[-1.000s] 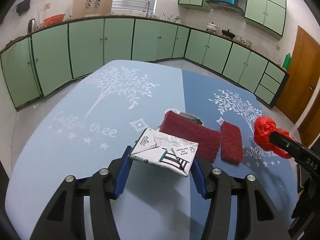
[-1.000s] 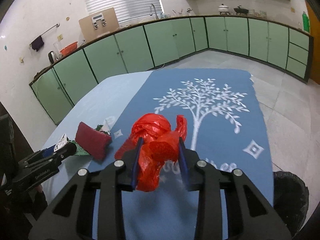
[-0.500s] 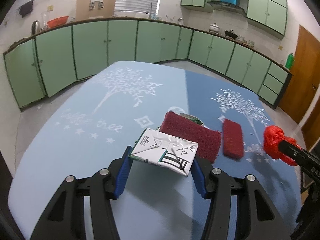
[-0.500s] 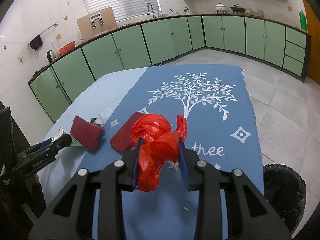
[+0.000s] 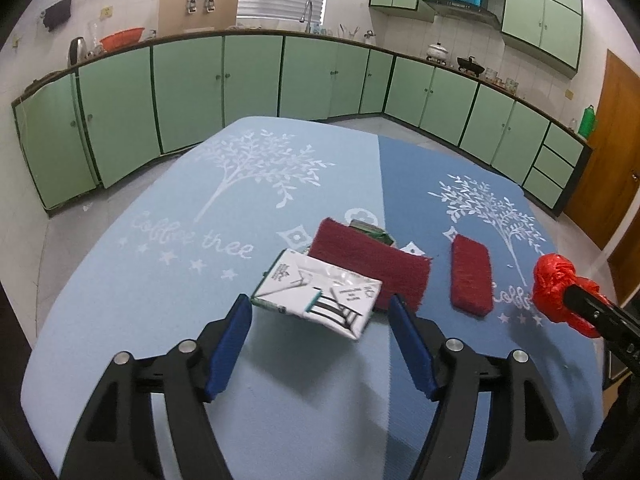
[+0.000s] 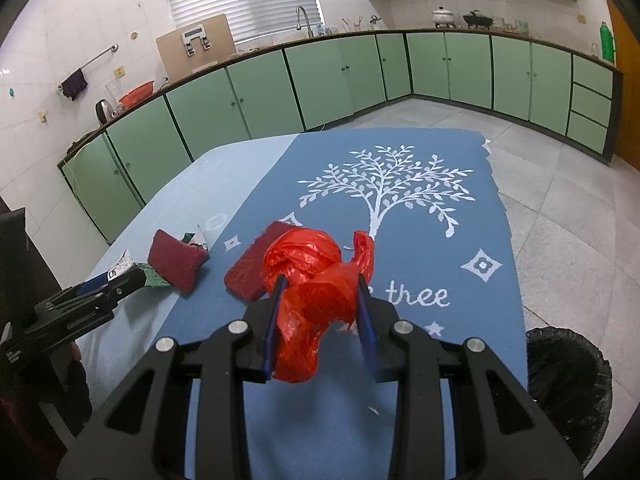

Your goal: Collect trash

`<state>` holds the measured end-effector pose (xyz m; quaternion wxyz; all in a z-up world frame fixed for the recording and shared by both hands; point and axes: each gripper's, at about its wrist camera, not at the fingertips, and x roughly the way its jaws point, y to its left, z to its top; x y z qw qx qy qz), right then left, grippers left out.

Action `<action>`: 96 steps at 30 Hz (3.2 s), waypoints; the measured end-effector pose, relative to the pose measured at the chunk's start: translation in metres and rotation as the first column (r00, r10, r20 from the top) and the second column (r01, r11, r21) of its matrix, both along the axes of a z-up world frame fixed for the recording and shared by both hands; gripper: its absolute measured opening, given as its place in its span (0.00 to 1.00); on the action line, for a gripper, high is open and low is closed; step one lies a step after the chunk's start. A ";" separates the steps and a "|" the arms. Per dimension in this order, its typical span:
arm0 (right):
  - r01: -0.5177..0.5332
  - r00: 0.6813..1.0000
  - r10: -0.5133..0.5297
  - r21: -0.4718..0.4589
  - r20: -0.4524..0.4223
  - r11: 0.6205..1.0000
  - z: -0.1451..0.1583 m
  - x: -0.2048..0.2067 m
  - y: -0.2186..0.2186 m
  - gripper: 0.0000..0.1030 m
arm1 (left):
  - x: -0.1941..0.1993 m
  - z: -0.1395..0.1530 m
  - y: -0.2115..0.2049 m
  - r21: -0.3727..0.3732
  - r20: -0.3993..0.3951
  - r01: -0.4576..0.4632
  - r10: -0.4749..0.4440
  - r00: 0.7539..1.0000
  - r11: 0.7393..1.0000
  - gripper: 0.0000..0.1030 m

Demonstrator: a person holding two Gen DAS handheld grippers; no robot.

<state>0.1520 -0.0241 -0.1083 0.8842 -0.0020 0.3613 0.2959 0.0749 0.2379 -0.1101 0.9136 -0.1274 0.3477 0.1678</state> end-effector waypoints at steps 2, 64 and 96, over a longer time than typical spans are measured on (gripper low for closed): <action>0.002 1.000 -0.002 0.001 0.004 1.000 0.002 -0.002 -0.002 0.30 | -0.003 0.006 -0.005 0.004 0.019 -0.006 0.006 1.000 1.000 0.70; 0.104 0.994 -0.104 -0.002 0.027 0.995 0.003 0.021 -0.057 0.30 | 0.092 -0.011 -0.099 -0.003 -0.073 0.224 -0.224 0.972 0.975 0.42; 0.384 0.907 -0.384 0.033 0.171 0.923 0.058 -0.052 -0.214 0.30 | 0.058 0.068 -0.266 0.047 0.118 0.580 -0.582 0.805 0.813 0.42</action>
